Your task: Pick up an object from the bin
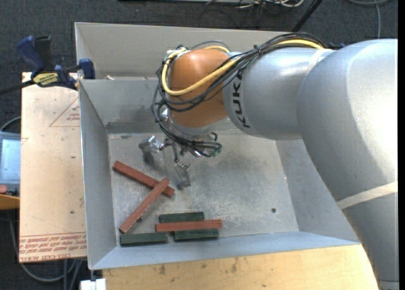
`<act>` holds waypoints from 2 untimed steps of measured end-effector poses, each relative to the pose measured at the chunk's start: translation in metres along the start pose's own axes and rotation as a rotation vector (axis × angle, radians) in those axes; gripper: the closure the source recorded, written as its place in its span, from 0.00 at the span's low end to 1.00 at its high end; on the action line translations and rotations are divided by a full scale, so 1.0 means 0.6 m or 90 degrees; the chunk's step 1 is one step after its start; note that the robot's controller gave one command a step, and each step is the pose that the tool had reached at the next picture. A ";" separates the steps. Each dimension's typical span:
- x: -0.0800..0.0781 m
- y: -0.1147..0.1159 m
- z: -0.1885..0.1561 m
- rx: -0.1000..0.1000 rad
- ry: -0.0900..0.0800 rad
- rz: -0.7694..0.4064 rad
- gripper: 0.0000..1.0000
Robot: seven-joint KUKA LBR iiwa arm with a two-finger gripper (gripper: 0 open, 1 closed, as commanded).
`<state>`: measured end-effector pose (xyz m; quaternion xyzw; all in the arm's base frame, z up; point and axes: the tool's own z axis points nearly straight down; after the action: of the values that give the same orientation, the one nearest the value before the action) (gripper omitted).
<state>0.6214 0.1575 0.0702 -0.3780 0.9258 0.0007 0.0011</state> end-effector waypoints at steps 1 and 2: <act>0.058 0.011 0.000 0.000 0.001 -0.167 0.00; -0.004 0.135 0.000 -0.001 -0.002 -0.475 0.00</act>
Offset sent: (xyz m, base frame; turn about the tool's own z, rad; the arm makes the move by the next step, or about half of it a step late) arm -0.0297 -0.0200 -0.0002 -0.2661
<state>0.5668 0.2170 0.0704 -0.6896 0.7241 0.0011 0.0022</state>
